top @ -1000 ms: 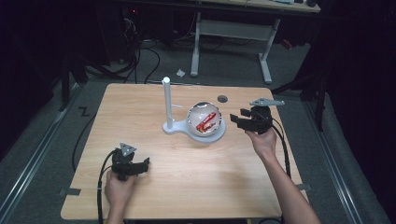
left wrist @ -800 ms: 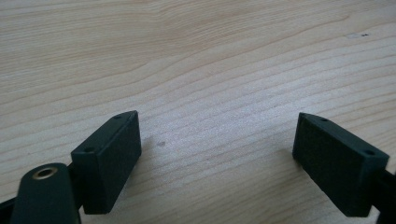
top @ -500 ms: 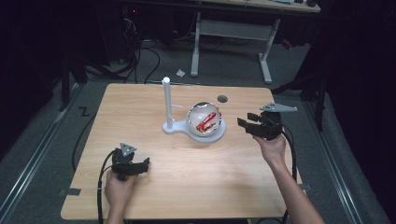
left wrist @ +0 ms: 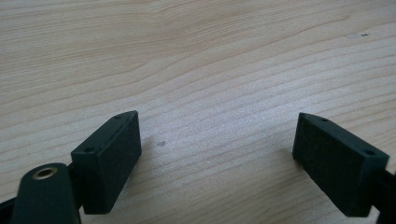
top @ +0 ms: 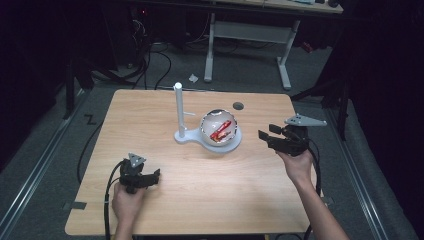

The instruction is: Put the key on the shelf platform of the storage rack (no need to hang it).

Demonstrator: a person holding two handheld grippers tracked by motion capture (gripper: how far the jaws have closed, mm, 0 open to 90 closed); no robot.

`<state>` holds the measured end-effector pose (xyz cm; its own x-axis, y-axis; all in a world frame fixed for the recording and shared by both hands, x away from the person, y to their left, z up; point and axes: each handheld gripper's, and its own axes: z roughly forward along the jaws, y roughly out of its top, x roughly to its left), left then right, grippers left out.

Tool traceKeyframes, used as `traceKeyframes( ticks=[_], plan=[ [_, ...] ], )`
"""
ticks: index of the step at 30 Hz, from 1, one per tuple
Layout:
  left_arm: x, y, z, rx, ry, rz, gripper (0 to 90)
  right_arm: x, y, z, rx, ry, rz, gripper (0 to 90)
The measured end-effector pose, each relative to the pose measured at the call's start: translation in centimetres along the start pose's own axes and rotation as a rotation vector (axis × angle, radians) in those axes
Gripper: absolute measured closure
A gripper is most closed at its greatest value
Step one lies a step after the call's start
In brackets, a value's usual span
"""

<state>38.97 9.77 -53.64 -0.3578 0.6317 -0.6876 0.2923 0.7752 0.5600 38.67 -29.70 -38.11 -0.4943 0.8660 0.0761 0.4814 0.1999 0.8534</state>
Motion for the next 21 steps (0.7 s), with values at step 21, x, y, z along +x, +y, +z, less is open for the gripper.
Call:
traceKeyframes(
  ticks=[21],
  plan=[
    [0.0, 0.0, 0.0, 0.0, 0.0, 0.0, 15.8, -0.1, -3.0, -3.4, -0.023, -0.021, 0.024, 47.1]
  ],
)
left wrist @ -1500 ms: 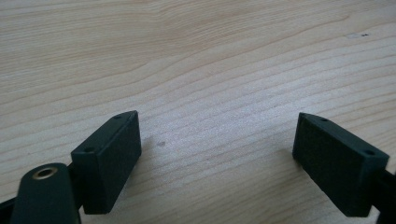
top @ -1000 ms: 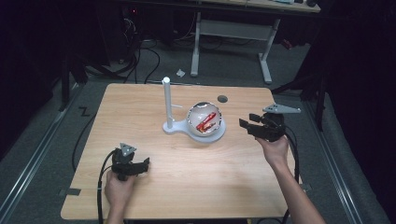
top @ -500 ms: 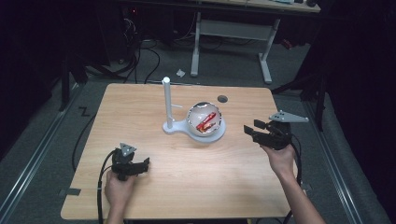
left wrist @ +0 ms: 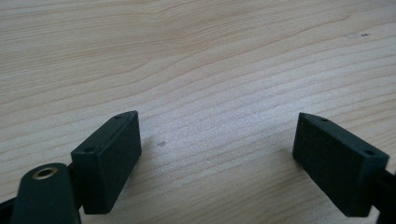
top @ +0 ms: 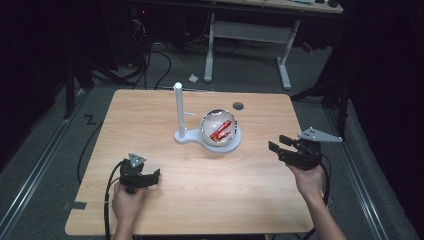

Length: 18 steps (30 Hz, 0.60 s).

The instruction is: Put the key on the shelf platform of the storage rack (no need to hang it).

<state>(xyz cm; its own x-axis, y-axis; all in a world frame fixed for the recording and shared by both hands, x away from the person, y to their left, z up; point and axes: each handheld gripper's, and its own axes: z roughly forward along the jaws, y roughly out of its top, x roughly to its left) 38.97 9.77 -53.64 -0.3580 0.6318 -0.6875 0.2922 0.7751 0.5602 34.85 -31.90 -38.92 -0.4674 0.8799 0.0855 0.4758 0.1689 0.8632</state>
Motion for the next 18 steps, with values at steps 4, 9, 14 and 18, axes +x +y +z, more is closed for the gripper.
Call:
traceKeyframes(
  ticks=[4, 9, 14, 18],
  plan=[
    [0.0, 0.0, 0.0, 0.0, 0.0, 0.0, 15.8, 0.1, -0.5, -0.4, 0.001, 0.002, 0.002, 47.0],
    [0.0, 0.0, 0.0, 0.0, 0.0, -0.001, 15.8, 0.3, -1.2, -0.7, -0.006, 0.004, 0.009, 47.1],
    [0.0, 0.0, 0.0, -0.001, 0.001, -0.003, 15.8, 0.4, -1.8, -0.6, 0.001, 0.01, 0.015, 47.0],
    [0.0, 0.0, 0.0, -0.001, 0.001, -0.005, 15.8, 0.6, -2.3, -0.3, 0.002, 0.014, 0.018, 47.0]
  ],
)
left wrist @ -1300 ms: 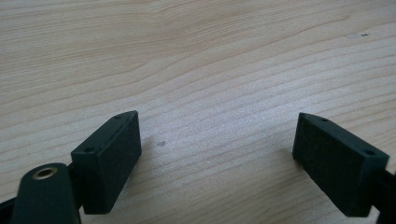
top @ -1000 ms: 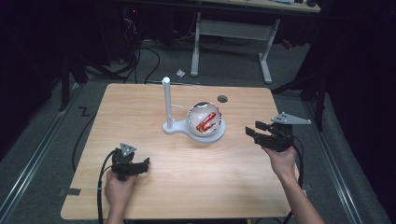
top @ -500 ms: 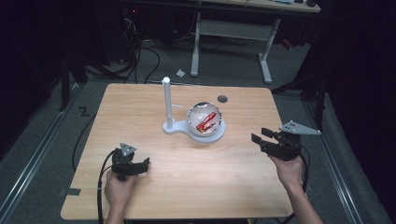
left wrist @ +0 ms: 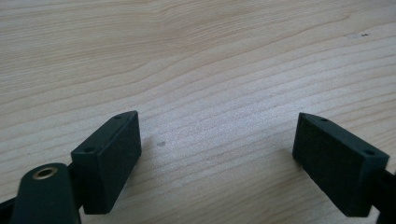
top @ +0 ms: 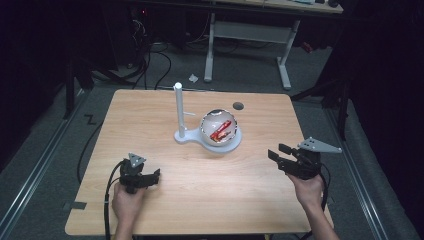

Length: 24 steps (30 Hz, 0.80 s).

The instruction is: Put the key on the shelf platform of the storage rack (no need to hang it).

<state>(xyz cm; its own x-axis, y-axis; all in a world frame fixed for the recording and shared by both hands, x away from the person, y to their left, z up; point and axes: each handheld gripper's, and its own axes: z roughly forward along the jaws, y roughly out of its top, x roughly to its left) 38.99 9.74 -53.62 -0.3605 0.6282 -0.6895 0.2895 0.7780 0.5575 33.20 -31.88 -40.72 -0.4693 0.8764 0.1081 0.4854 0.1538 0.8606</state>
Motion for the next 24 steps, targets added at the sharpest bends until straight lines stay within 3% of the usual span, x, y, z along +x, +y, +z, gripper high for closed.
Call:
traceKeyframes(
  ticks=[24],
  plan=[
    [0.0, 0.0, 0.0, 0.001, -0.001, 0.002, 15.8, 1.5, -2.6, 2.8, 0.063, 0.043, -0.005, 46.4]
  ],
)
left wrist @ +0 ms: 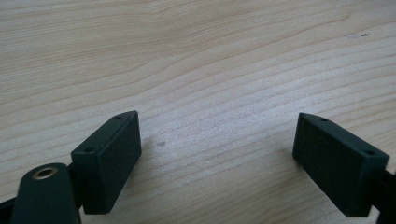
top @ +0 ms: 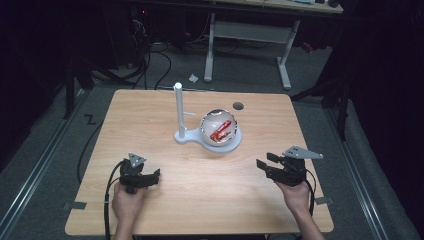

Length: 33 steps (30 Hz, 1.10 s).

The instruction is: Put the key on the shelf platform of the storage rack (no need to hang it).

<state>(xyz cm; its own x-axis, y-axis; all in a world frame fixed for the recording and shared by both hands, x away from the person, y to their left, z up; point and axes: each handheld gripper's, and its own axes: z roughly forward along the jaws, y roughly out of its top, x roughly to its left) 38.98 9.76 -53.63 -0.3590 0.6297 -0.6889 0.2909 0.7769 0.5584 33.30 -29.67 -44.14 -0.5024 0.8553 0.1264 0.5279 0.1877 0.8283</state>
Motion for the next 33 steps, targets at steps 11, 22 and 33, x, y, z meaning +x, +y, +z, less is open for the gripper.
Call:
traceKeyframes(
  ticks=[11, 22, 33],
  plan=[
    [0.0, 0.0, 0.0, 0.0, 0.001, -0.001, 15.8, 0.5, -0.7, 1.2, 0.014, 0.005, -0.004, 45.8],
    [0.0, 0.0, 0.0, 0.0, 0.0, 0.0, 15.8, 0.9, -1.5, 2.5, 0.038, 0.01, -0.014, 45.6],
    [0.0, 0.0, 0.0, 0.0, 0.0, 0.0, 15.8, 1.2, -2.2, 3.8, 0.073, -0.001, -0.03, 45.4]
  ],
)
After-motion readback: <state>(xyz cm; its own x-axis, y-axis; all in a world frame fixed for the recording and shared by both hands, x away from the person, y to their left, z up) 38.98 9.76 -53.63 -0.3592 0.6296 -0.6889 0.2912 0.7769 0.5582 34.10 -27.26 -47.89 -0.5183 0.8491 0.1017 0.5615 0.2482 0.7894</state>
